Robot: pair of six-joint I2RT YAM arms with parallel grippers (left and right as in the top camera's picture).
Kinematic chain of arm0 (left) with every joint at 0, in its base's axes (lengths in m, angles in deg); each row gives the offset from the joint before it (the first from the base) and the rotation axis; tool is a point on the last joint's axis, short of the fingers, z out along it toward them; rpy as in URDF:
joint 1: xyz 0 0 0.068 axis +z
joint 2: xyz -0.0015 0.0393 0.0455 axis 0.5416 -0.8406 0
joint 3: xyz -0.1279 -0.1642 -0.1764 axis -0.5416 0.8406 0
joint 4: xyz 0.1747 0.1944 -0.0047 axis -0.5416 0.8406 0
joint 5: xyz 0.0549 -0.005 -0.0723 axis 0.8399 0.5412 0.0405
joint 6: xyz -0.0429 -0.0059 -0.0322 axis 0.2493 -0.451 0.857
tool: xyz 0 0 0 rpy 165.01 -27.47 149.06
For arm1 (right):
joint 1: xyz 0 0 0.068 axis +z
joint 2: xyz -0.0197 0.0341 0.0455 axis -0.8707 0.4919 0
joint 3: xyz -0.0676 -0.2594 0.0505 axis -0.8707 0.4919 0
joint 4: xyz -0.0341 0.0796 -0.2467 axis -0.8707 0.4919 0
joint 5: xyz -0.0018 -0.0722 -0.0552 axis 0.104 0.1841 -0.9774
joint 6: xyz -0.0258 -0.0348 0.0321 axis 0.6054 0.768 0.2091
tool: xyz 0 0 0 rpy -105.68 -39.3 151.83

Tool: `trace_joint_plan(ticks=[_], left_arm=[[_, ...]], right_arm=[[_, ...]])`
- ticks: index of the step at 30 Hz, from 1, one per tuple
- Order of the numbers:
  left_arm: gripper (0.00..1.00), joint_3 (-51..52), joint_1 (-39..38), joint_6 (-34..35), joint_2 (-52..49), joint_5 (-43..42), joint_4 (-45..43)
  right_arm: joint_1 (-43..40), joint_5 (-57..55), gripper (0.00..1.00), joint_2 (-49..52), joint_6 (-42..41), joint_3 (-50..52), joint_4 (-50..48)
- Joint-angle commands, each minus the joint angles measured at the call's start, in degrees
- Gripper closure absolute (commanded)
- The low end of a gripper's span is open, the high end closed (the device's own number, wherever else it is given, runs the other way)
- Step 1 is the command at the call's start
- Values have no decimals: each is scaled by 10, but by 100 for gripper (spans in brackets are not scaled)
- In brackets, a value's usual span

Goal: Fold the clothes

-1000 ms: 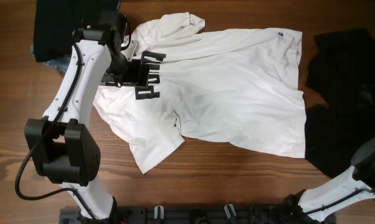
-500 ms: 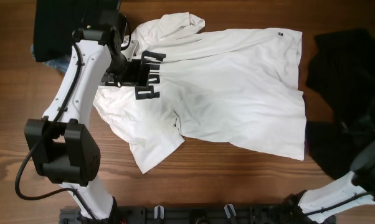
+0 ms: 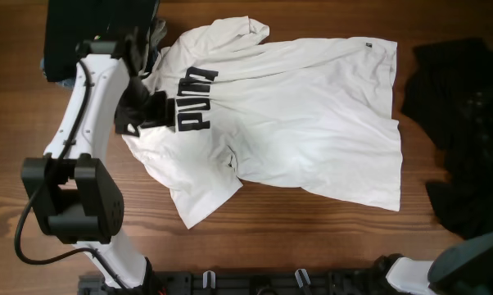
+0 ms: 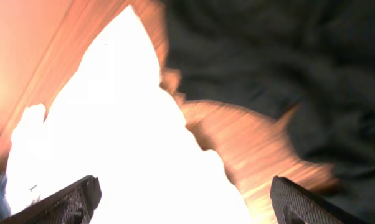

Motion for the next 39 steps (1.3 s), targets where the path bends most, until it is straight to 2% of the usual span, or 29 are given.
trace_joint_plan(ticks=[1, 2, 3, 7, 10, 12, 13, 14, 16, 19, 26, 29, 30, 31, 32, 33, 34, 35, 37, 39], left_arm=[[40, 103, 49, 111, 8, -7, -25], [45, 129, 54, 122, 8, -30, -38], [45, 161, 56, 125, 8, -54, -57], [27, 282, 49, 140, 8, -66, -174], [27, 344, 48, 159, 8, -75, -251], [46, 372, 48, 166, 8, -81, -277], [66, 376, 48, 171, 8, -83, -277], [96, 379, 48, 172, 8, -89, -271], [96, 378, 50, 185, 9, -99, -221], [96, 378, 72, 182, 17, -96, -157], [96, 378, 134, 185, 114, -66, -138], [96, 378, 156, 184, 153, -64, -124], [90, 378, 158, 184, 158, -63, -122], [86, 378, 158, 184, 160, -64, -120], [84, 378, 158, 184, 160, -63, -117], [85, 378, 158, 184, 160, -61, -112], [88, 378, 158, 184, 161, -55, -108], [91, 378, 158, 184, 161, -46, -104], [94, 378, 158, 184, 161, -36, -97], [92, 378, 158, 184, 161, -37, -97]], right_arm=[[48, 4, 9, 5, 6, 2, 45], [60, -12, 9, 8, 5, 8, 52], [70, -27, 9, 11, 5, 19, 53], [77, -39, 8, 19, 5, 68, 50], [77, -40, 7, 21, 1, 120, 43], [77, -51, 7, 21, -24, 165, 22], [77, -62, 7, 21, -38, 178, 16], [77, -81, 8, 21, -57, 193, 5], [77, -117, 8, 22, -89, 223, -9], [77, -116, 8, 22, -89, 256, -16], [82, -61, 11, 22, -66, 350, -60], [113, -46, 12, 22, -68, 405, -96], [122, -42, 12, 22, -67, 418, -116], [134, -24, 22, 22, -70, 433, -152], [138, -21, 38, 22, -70, 435, -166], [139, -26, 64, 22, -70, 429, -177], [139, -26, 83, 22, -69, 419, -173], [139, -32, 96, 22, -70, 398, -148], [139, -68, 96, 21, -86, 342, -69], [139, -151, 96, 21, -124, 282, 16]])
